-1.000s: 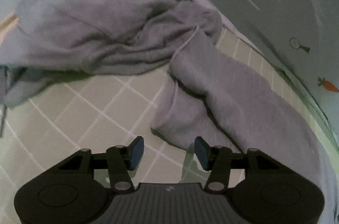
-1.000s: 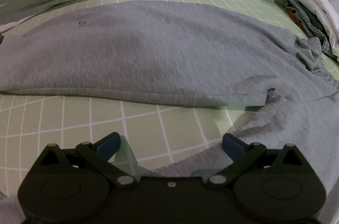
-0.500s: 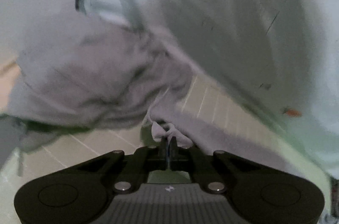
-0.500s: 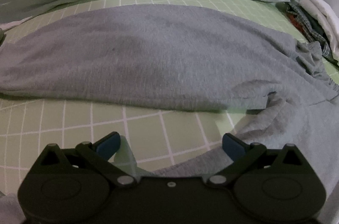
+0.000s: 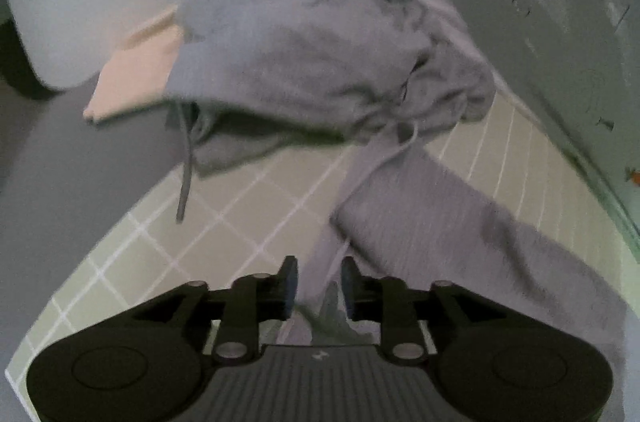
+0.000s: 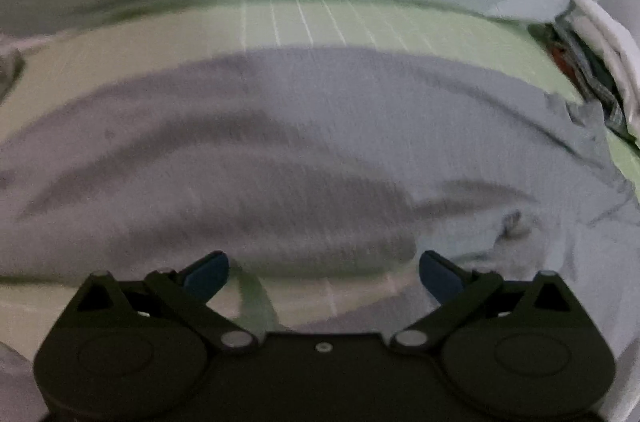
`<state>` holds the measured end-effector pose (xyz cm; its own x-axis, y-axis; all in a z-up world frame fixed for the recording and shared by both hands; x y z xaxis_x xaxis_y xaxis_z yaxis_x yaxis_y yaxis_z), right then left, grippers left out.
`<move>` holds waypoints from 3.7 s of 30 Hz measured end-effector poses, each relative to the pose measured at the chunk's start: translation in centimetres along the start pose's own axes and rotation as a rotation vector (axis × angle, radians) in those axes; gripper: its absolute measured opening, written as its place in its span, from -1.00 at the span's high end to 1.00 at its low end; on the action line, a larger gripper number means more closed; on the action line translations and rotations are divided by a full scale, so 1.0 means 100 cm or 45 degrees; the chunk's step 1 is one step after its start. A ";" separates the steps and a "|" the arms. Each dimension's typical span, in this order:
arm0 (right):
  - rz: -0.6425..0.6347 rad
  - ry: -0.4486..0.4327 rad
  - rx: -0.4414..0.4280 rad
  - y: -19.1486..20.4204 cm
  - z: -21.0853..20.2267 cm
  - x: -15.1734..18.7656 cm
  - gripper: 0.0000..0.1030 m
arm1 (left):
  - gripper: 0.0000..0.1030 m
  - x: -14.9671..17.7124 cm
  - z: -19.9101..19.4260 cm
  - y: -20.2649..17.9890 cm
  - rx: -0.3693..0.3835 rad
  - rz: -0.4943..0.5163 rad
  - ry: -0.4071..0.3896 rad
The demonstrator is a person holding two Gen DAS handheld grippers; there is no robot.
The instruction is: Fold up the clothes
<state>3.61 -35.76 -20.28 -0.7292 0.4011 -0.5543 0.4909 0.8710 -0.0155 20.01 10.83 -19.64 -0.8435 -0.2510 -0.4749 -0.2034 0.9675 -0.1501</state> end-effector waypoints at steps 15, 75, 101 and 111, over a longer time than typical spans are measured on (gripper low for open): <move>-0.116 -0.170 -0.146 0.060 0.068 -0.111 -0.74 | 0.22 -0.048 0.065 -0.065 0.051 0.210 -0.042; -0.494 -0.042 -0.580 0.171 0.094 -0.098 0.89 | 1.00 0.039 0.030 -0.026 -0.098 0.328 -0.008; -0.640 -0.147 -0.505 0.193 0.086 -0.103 -0.44 | 0.26 0.026 0.025 -0.019 -0.068 0.251 -0.033; -0.608 -0.043 -0.631 0.198 0.092 -0.096 0.93 | 0.97 0.034 0.031 -0.029 -0.123 0.356 -0.083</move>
<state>24.70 -24.98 -22.98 -0.7921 -0.0607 -0.6074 -0.1621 0.9802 0.1134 19.26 7.09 -23.50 -0.8405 0.0270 -0.5411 -0.0170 0.9969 0.0762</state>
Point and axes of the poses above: each gripper's, at about its wrist camera, not at the fingertips, and z roughly the way its jaws point, y to its left, x to its underside, the point moved 10 cm from there along z, roughly the way its jaws point, and after that the axes turned 4 degrees about -x, right-handed, at the moved point
